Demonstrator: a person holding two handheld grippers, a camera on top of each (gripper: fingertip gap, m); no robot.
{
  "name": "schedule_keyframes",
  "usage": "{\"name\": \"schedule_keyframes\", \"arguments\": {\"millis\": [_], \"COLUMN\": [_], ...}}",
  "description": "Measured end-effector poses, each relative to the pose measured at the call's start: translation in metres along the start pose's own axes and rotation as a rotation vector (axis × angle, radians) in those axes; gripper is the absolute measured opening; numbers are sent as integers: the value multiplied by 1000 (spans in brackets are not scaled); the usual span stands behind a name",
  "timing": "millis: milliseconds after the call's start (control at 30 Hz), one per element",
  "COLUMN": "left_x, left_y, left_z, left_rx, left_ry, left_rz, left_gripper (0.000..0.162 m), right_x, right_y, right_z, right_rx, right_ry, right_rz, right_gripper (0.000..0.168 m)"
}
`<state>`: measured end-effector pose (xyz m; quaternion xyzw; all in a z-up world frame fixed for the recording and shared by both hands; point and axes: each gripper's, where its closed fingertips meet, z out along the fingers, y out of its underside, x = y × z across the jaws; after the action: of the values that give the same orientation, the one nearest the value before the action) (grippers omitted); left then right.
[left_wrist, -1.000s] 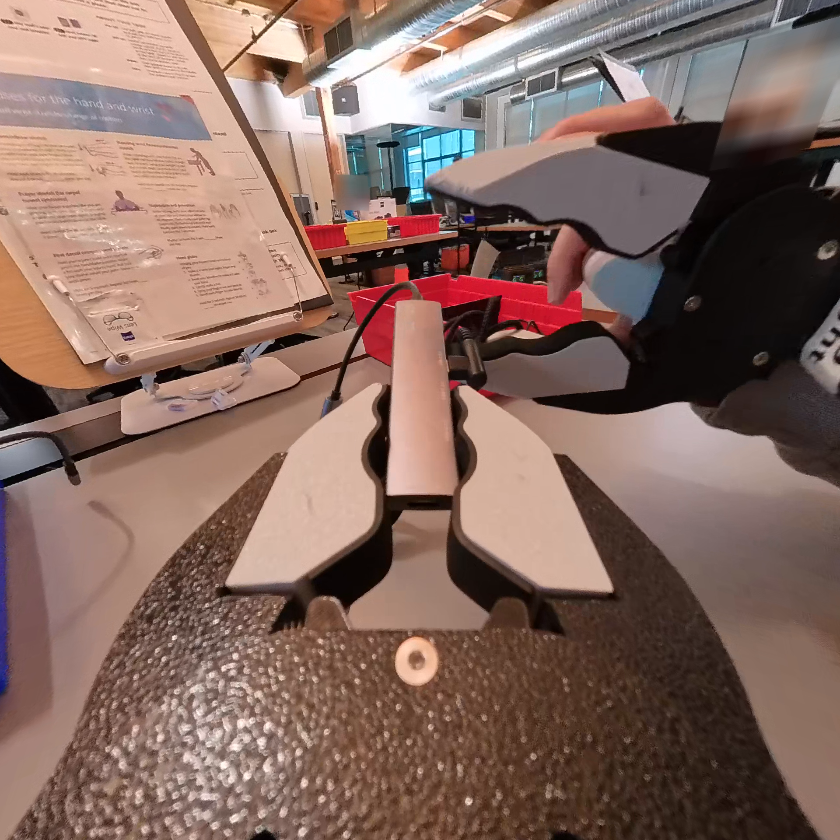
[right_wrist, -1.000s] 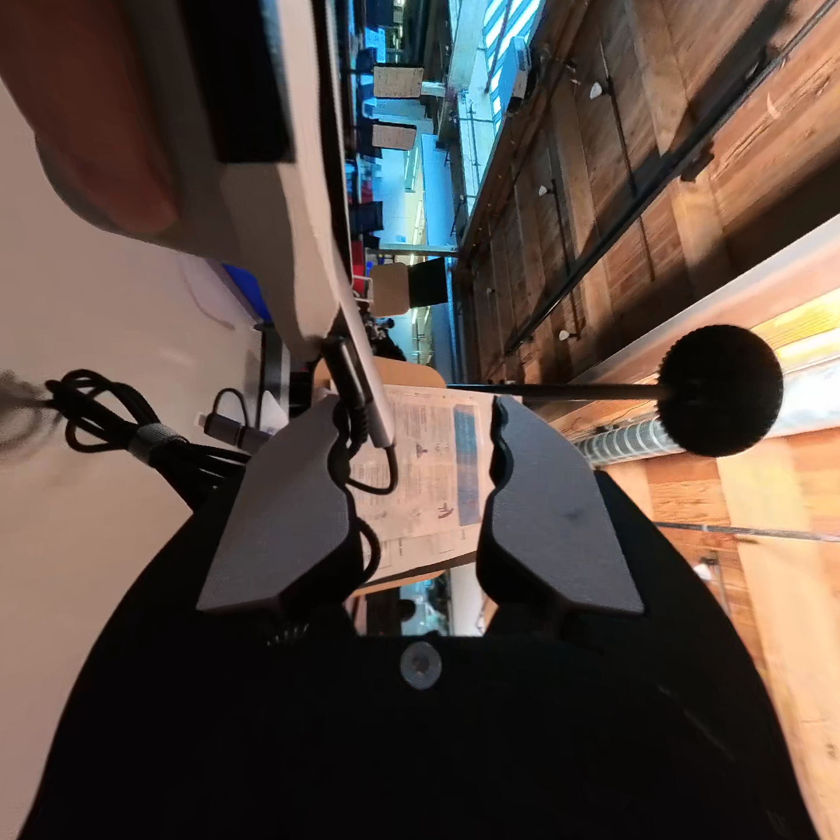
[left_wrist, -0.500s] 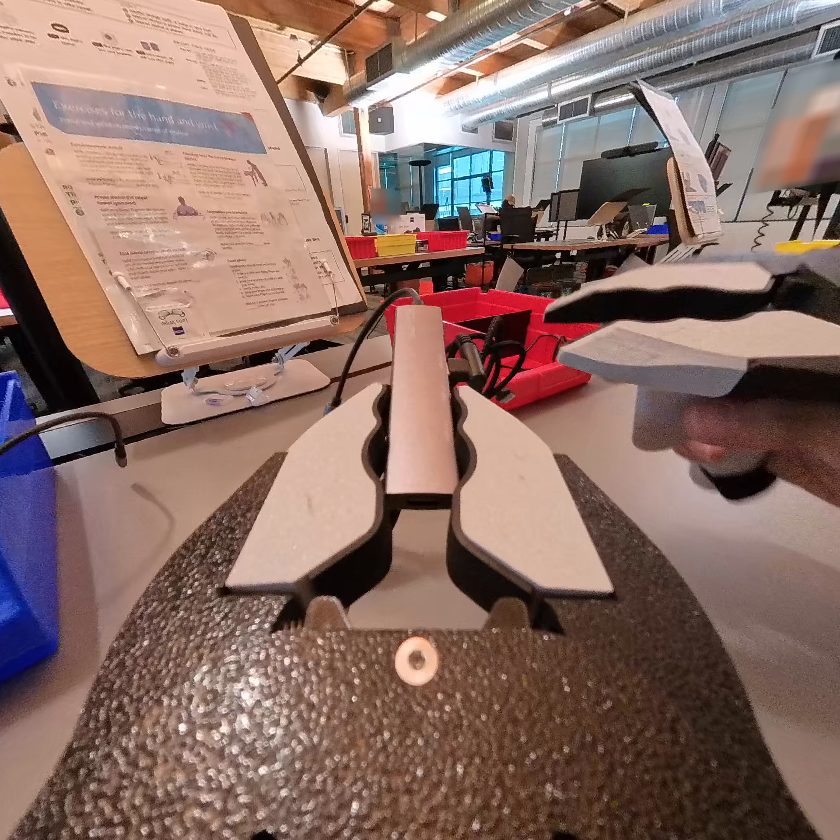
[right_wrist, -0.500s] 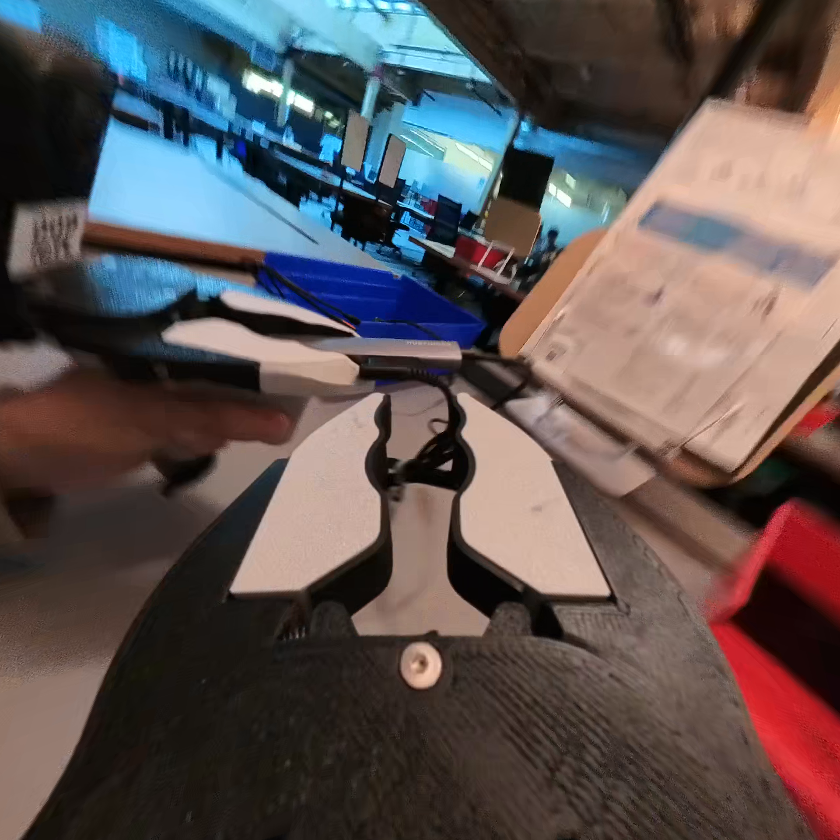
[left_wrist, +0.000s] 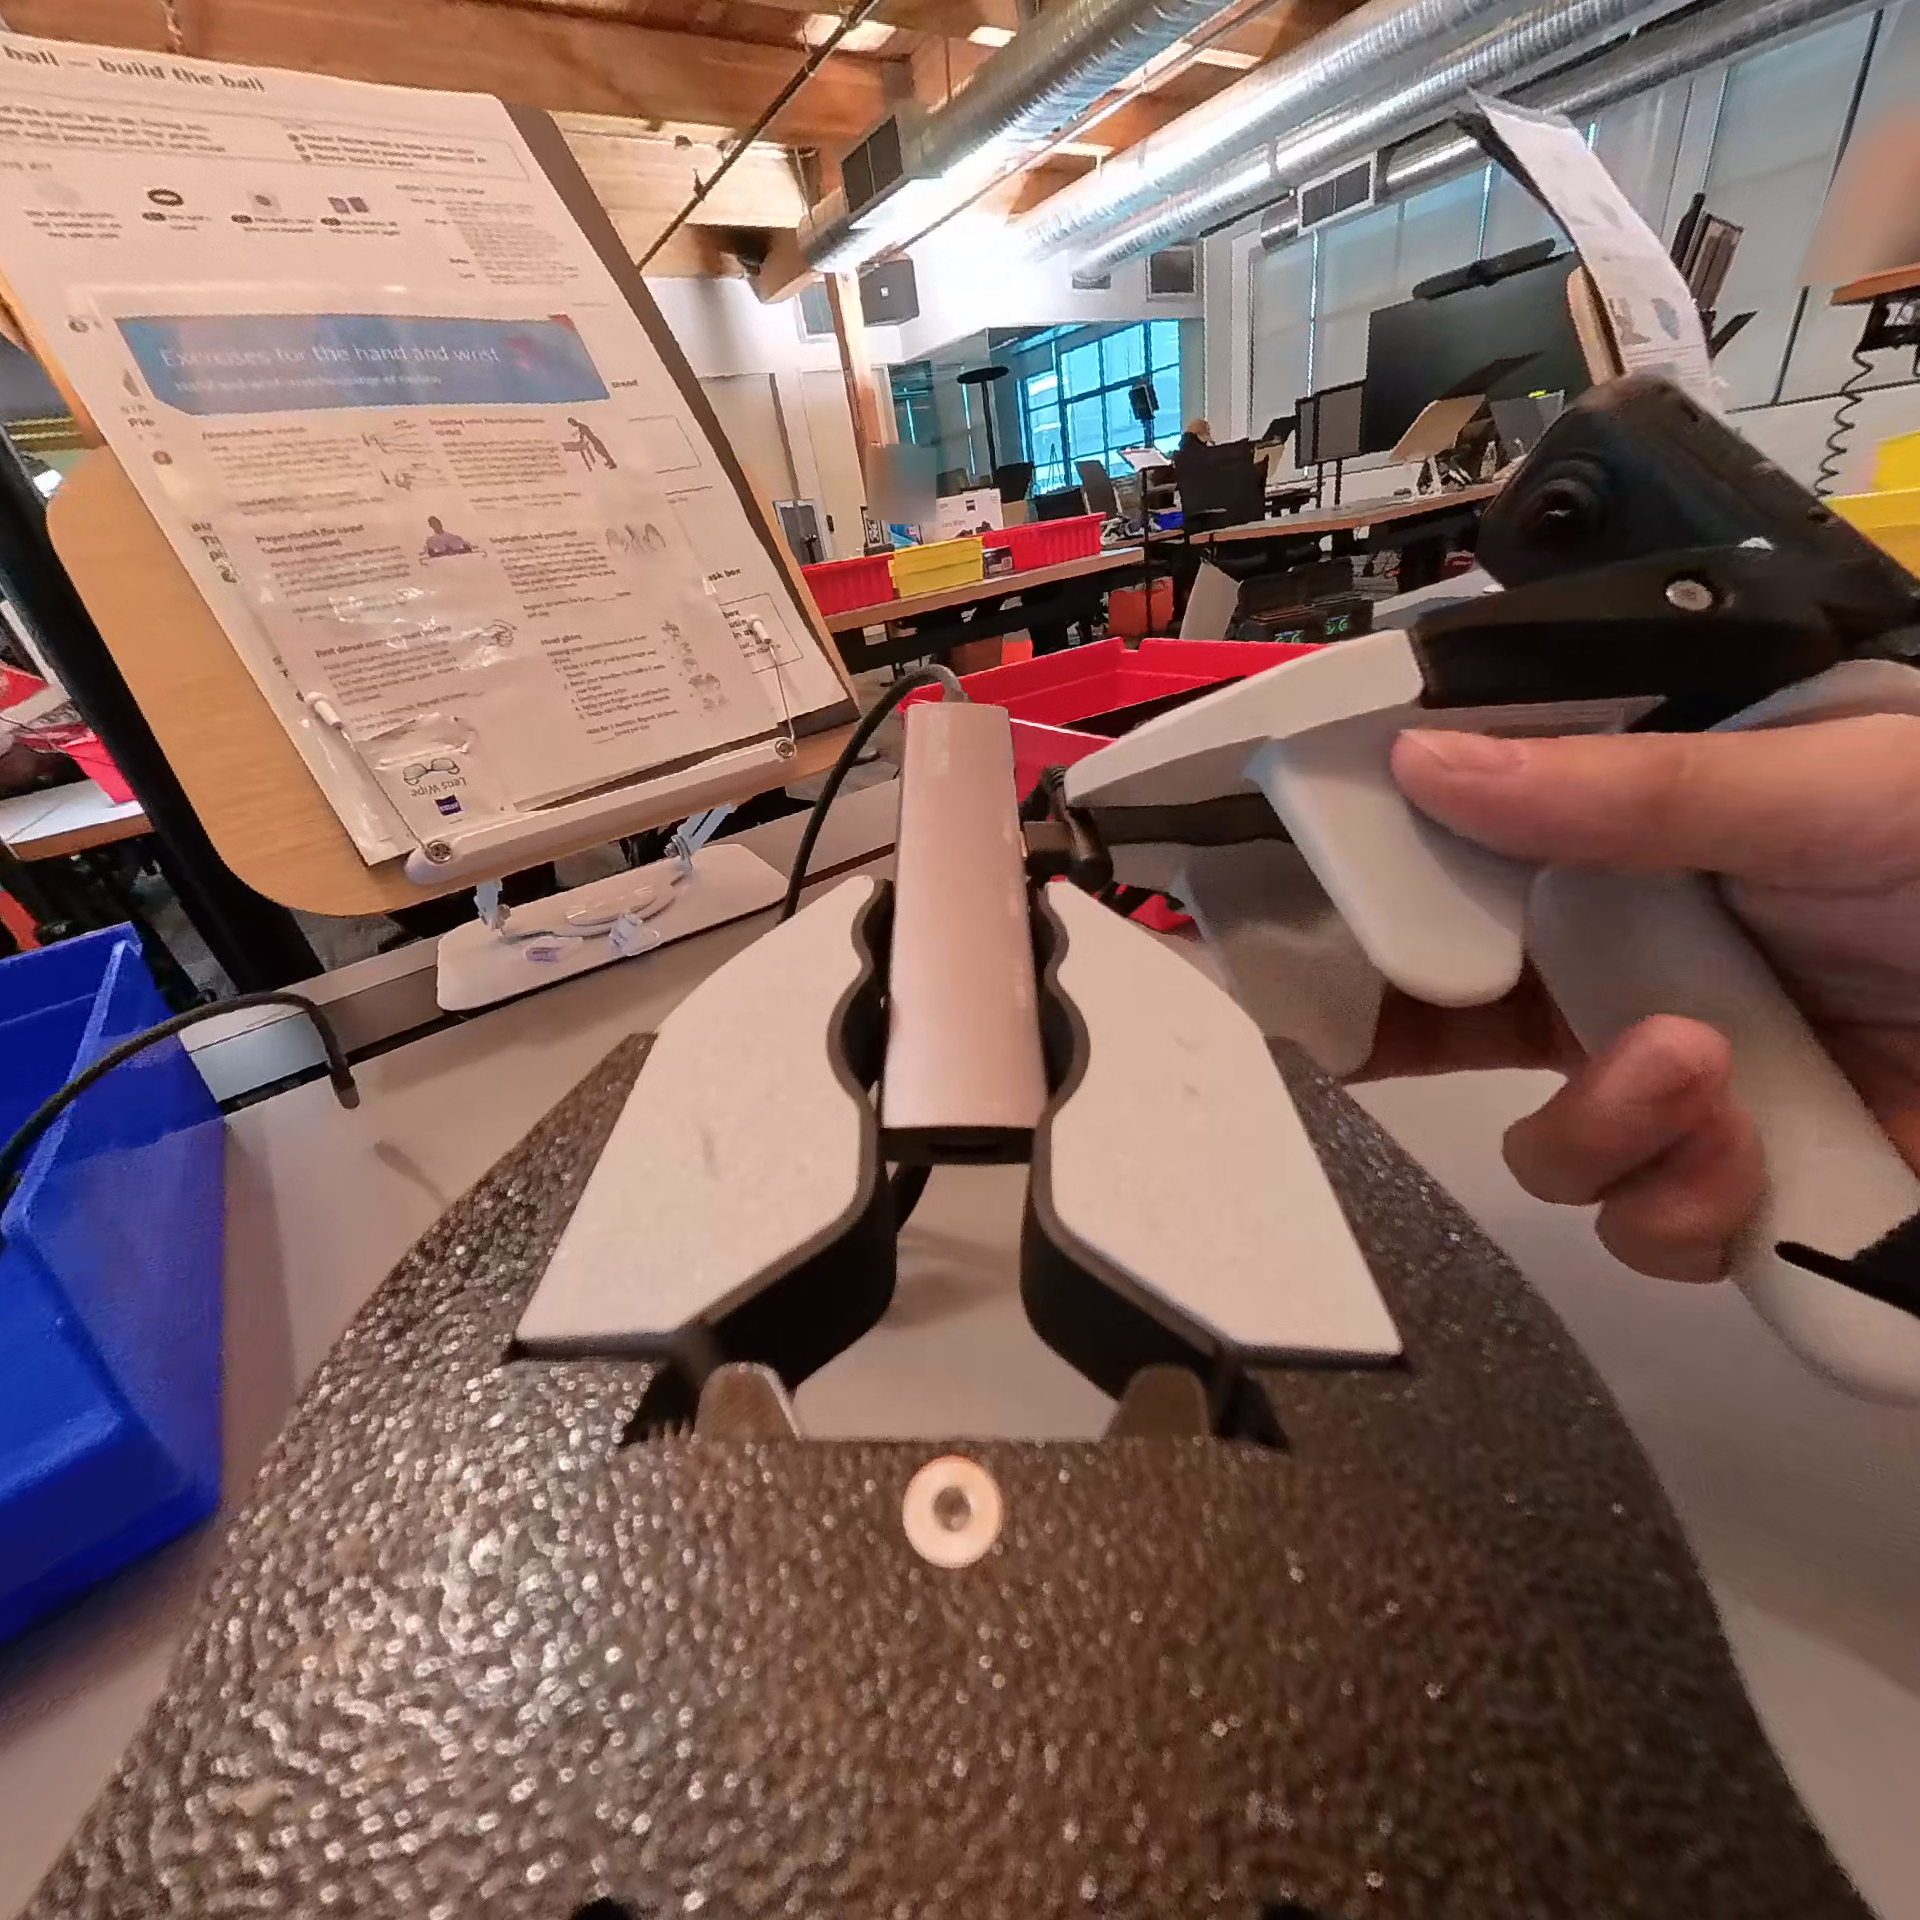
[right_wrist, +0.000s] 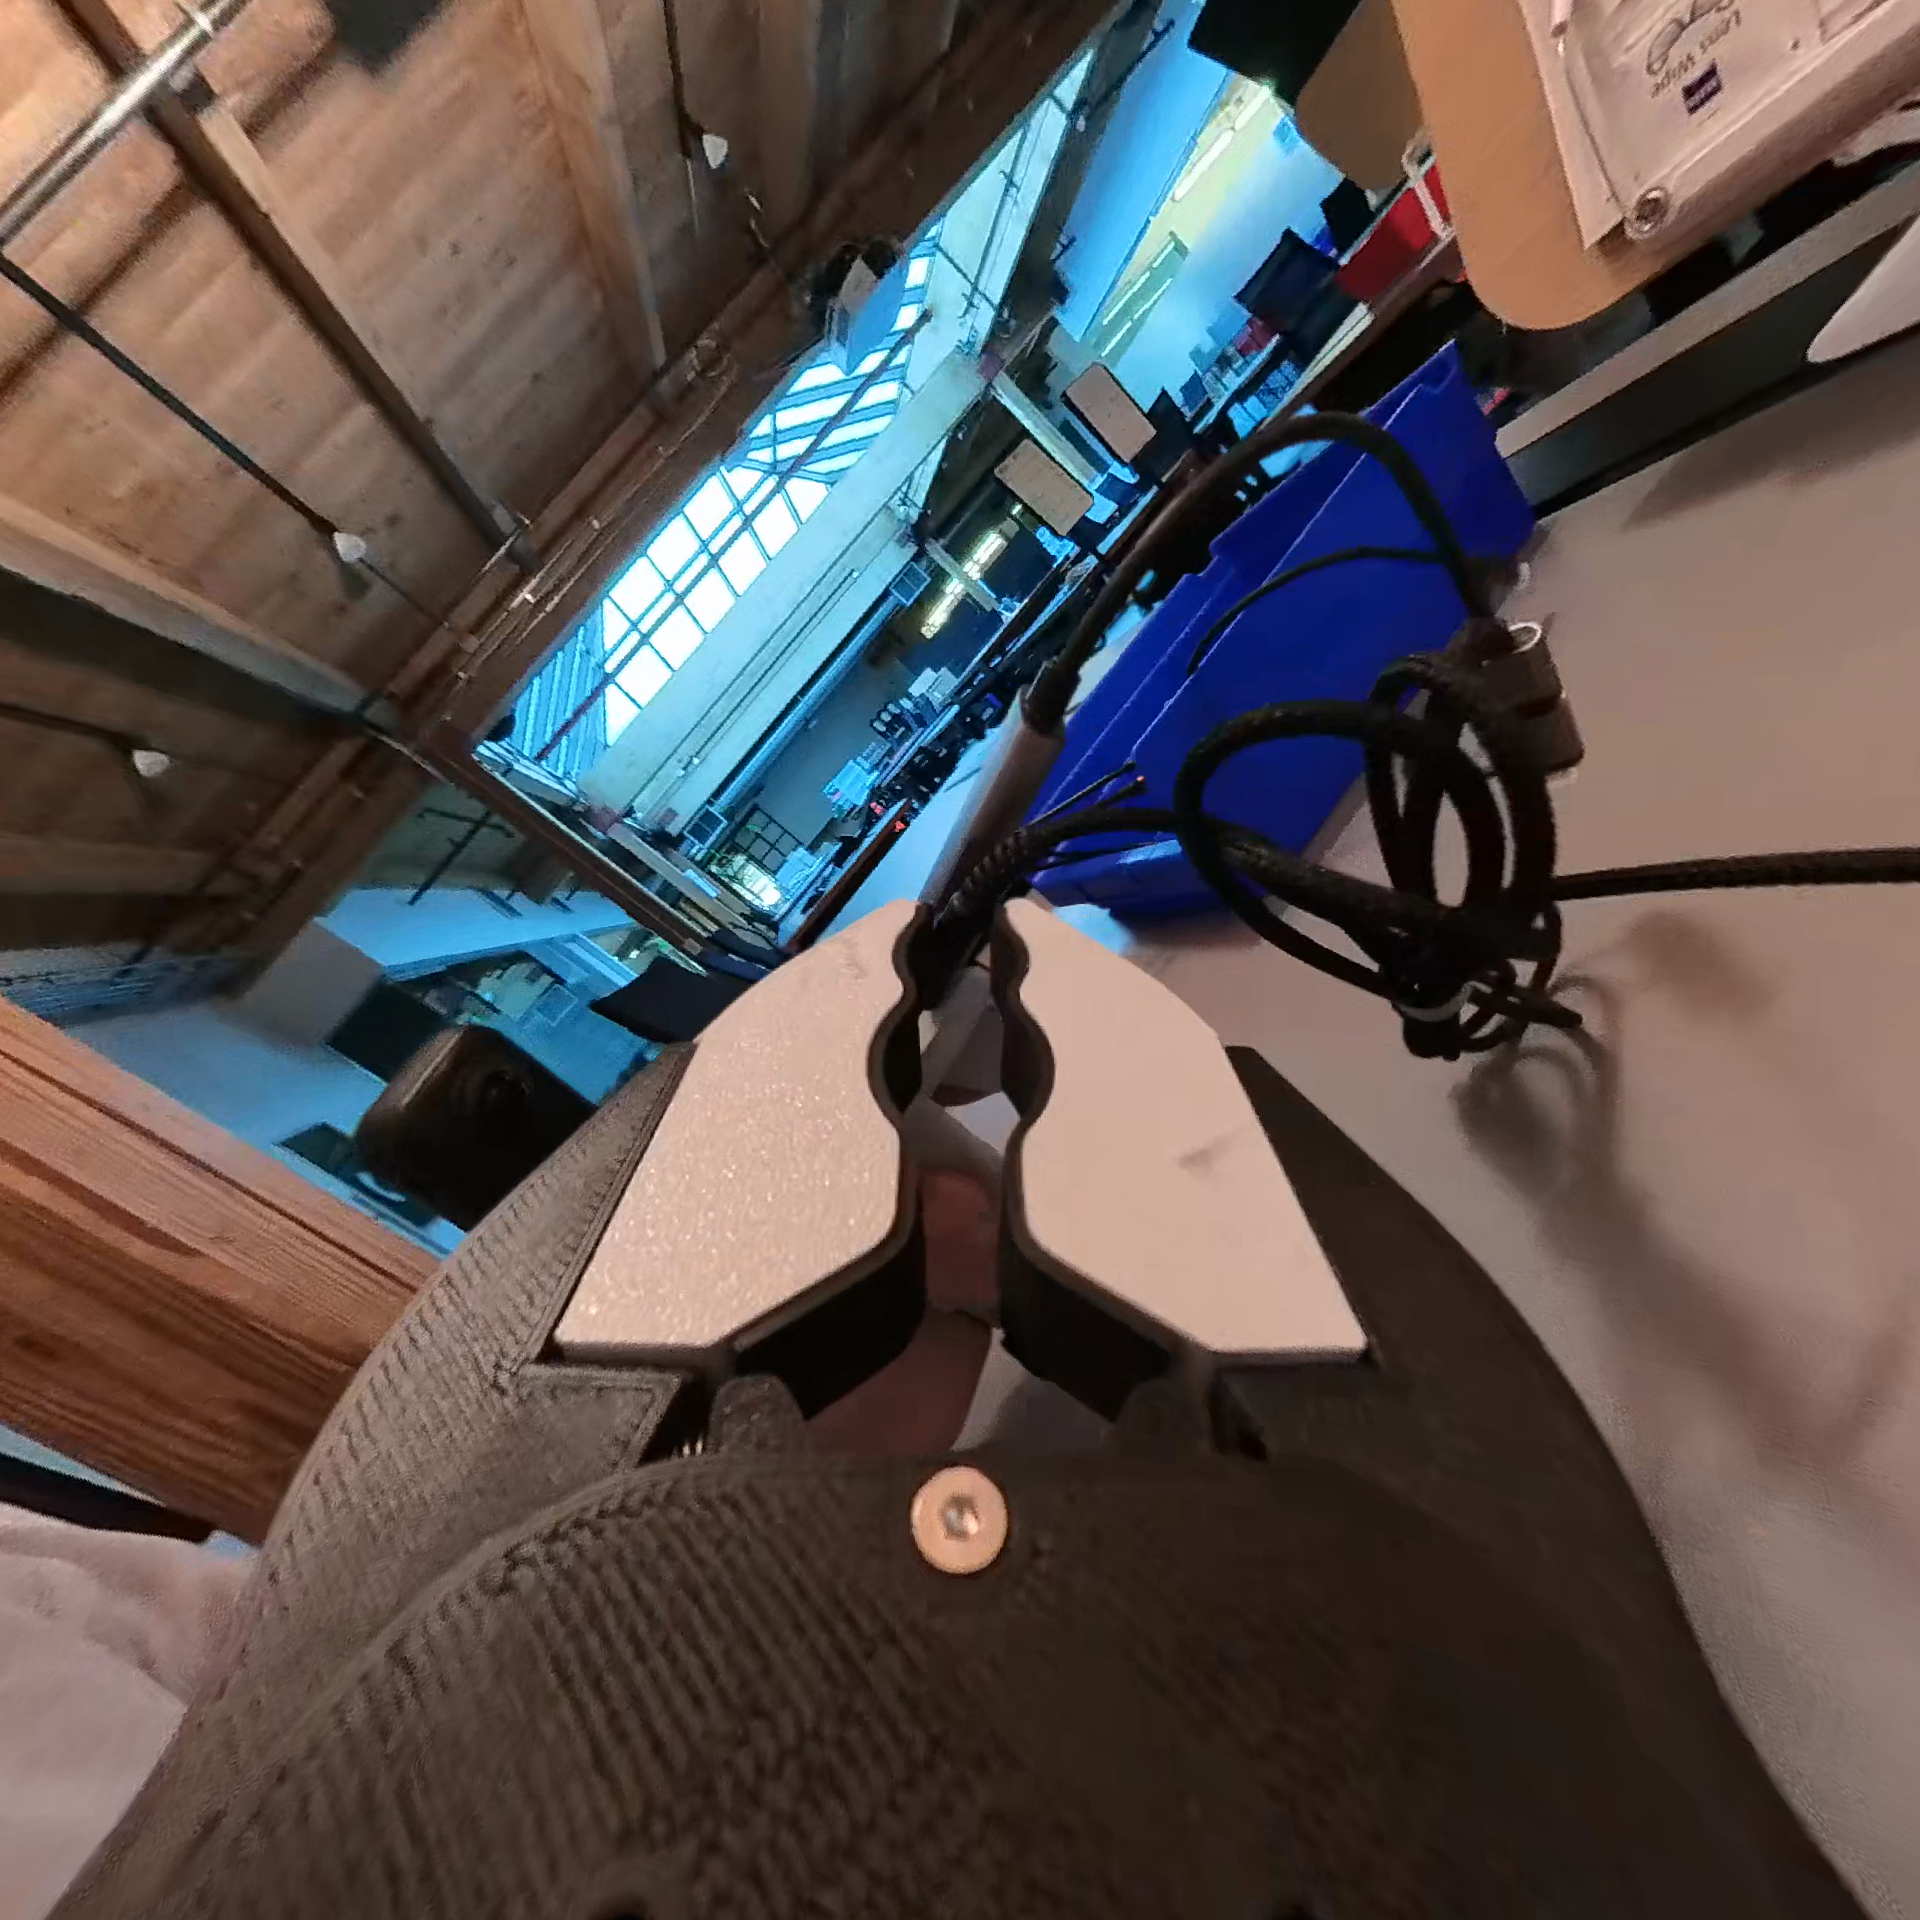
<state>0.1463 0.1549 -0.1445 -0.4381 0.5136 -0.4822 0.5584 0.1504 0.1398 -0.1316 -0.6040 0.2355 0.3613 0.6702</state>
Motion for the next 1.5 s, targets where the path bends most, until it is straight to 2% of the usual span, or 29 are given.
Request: {"name": "schedule_keyframes", "arguments": {"millis": [167, 333, 567, 700, 800, 1033, 1167, 1500], "left_x": [-4, -4, 6, 10, 11, 7, 2, 10], "left_y": [8, 14, 9, 3, -3, 6, 13, 15], "left_z": [0, 1, 2, 2, 2, 1, 0, 2], "left_rx": [-36, -64, -62, -43, -28, -31, -58, -76], "left_ry": [-42, -51, -11, -17, -36, -71, -121, -73], "left_rz": [25, 49, 98, 144, 169, 96, 137, 181], "left_gripper": [25, 25, 25, 25, 25, 25, 25, 25], "right_x": [8, 14, 9, 5, 0, 4, 11, 12], "right_y": [5, 9, 10, 8, 5, 12, 16, 20], "right_z": [2, -1, -13, -18, -18, -7, -3, -14], "right_rx": [-8, -24, -221, -280, -201, -69, -27, -145], "right_ry": [-26, -70, -148, -167, -187, -141, -115, -157], "right_rz": [30, 164, 91, 114, 212, 305, 346, 267], "right_gripper": [9, 9, 9, 9, 9, 8, 8, 9]}}
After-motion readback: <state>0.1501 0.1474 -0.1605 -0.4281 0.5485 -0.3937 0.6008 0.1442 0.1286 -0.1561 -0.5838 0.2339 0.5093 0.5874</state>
